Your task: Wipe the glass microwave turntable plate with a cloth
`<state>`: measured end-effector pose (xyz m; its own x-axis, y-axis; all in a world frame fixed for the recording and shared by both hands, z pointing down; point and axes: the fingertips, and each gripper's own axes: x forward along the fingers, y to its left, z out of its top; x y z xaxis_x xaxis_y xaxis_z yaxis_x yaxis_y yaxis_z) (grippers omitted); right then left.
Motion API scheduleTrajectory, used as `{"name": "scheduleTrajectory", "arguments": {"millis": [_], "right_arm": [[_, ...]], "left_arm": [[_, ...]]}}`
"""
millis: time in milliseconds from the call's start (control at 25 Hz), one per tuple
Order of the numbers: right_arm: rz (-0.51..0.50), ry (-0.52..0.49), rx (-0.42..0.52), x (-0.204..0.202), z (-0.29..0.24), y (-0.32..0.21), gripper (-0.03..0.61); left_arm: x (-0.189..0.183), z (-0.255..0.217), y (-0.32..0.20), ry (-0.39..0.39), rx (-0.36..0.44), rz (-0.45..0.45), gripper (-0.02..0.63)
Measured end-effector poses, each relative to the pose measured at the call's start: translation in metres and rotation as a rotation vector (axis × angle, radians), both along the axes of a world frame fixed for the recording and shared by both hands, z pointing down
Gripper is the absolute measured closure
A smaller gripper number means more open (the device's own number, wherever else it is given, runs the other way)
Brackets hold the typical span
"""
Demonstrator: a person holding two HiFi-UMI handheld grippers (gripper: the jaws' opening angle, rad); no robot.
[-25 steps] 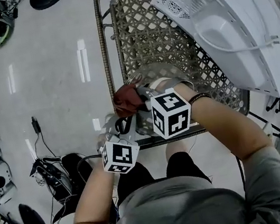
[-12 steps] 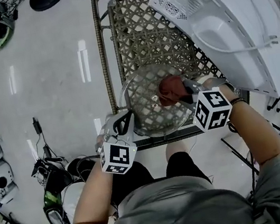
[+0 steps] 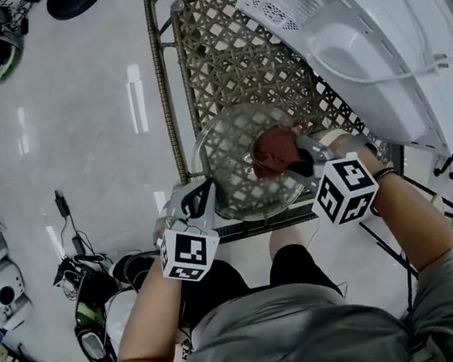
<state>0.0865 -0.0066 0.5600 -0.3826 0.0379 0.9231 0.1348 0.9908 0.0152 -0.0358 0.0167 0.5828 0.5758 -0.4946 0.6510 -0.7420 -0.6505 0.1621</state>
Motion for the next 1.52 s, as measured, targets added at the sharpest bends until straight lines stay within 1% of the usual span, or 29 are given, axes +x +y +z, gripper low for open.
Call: {"name": "scheduleTrajectory", "arguments": {"millis": [80, 120, 280, 400, 560, 720, 880, 1000, 1240, 1320, 1400, 1520], "right_arm": [[-0.024, -0.089, -0.024, -0.037, -0.004, 0.016, 0.515], [-0.043, -0.116, -0.033, -0.054, -0.004, 0.024, 0.515], [-0.099, -0.161, -0.037, -0.098, 0.008, 0.042, 0.515], [-0.122, -0.161, -0.025, -0.113, 0.016, 0.045, 0.515], [-0.122, -0.148, -0.025, -0.115, 0.019, 0.045, 0.515], [-0.095, -0.141, -0.037, -0.102, 0.019, 0.042, 0.515], [-0.065, -0.104, -0.033, -0.074, 0.018, 0.035, 0.515], [-0.041, -0.057, -0.026, -0.042, 0.018, 0.030, 0.515], [0.011, 0.078, -0.006, 0.032, 0.015, 0.018, 0.515], [0.028, 0.110, 0.000, 0.050, 0.014, 0.015, 0.515], [0.037, 0.128, 0.006, 0.059, 0.011, 0.013, 0.515], [0.023, 0.144, 0.019, 0.059, 0.011, 0.012, 0.515]], "left_arm": [[-0.001, 0.000, 0.000, 0.000, 0.001, 0.001, 0.612], [-0.001, 0.000, 0.000, 0.001, 0.001, 0.001, 0.612], [0.000, -0.001, 0.000, 0.007, 0.001, 0.001, 0.612], [-0.001, 0.000, 0.000, 0.006, 0.006, 0.003, 0.612], [-0.001, -0.001, -0.001, 0.001, 0.009, 0.004, 0.614], [0.000, -0.001, 0.000, 0.005, 0.002, 0.005, 0.614], [-0.001, 0.000, 0.000, 0.003, 0.001, 0.004, 0.614], [-0.001, 0.000, 0.001, 0.002, -0.001, 0.004, 0.614], [-0.001, 0.000, 0.000, 0.005, 0.000, 0.002, 0.614], [0.000, 0.000, 0.000, 0.005, -0.001, 0.002, 0.614], [0.000, 0.000, 0.000, 0.005, 0.000, 0.003, 0.614], [-0.001, -0.001, -0.001, 0.004, 0.001, 0.003, 0.614]]}}
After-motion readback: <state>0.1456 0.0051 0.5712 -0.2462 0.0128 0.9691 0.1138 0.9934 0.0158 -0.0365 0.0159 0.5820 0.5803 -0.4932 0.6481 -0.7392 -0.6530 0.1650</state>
